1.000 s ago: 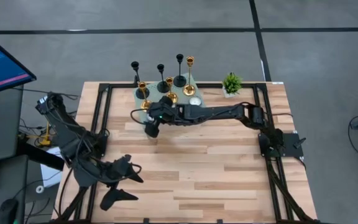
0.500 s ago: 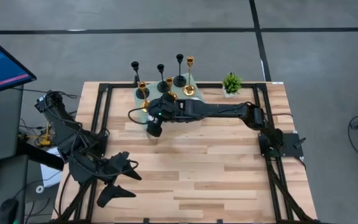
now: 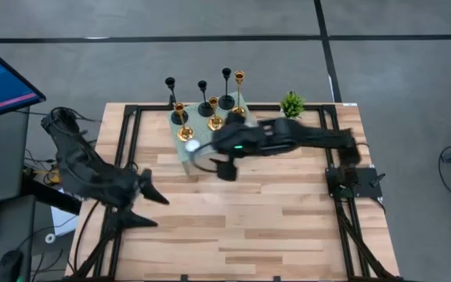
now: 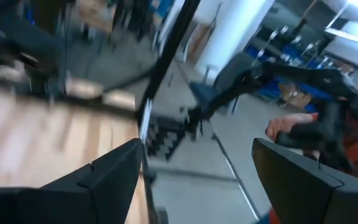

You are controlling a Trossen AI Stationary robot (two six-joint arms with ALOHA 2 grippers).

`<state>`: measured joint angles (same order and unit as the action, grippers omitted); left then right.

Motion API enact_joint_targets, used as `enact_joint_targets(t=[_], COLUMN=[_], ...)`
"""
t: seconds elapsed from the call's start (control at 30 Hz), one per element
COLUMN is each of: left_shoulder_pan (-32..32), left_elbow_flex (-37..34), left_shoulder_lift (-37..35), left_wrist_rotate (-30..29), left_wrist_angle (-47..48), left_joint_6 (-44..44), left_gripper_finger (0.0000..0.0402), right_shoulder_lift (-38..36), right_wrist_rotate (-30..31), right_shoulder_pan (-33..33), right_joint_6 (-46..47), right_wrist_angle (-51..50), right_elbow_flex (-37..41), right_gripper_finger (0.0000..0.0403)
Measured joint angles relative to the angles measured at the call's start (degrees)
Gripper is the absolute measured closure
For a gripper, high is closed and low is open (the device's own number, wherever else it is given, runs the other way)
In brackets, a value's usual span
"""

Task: Pick & Place candle stick holders
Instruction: Return to Home Position

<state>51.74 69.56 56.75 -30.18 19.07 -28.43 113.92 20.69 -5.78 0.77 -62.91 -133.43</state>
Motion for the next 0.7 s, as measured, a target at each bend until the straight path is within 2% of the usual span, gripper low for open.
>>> enact_joint_targets(t=[0.17, 0.3, 0.53, 0.7], left_shoulder_pan=[-0.1, -0.1, -3.8, -7.8], left_elbow_flex=[0.0, 0.0, 0.0, 0.0], left_shoulder_lift=[-4.8, -8.5, -15.5, -19.4], left_wrist_rotate=[-0.5, -0.4, -0.5, 2.4], left_wrist_angle=[-2.2, -2.2, -1.3, 0.1], left_joint_6=[14.3, 23.1, 26.0, 27.6], left_gripper_finger=[0.0094, 0.0094, 0.0094, 0.0094], right_shoulder_lift=[-10.2, -19.0, -34.9, -44.9], right_wrist_rotate=[4.5, 8.2, 15.1, 15.8], right_shoulder_pan=[-2.4, -2.6, -3.9, -5.6], right_joint_6=[-1.1, 1.7, 5.4, 9.9], right_wrist_angle=[-6.4, -14.3, -25.0, -26.8], right_elbow_flex=[0.0, 0.0, 0.0, 2.9], right_gripper_finger=[0.0022, 0.0022, 0.0022, 0.0022])
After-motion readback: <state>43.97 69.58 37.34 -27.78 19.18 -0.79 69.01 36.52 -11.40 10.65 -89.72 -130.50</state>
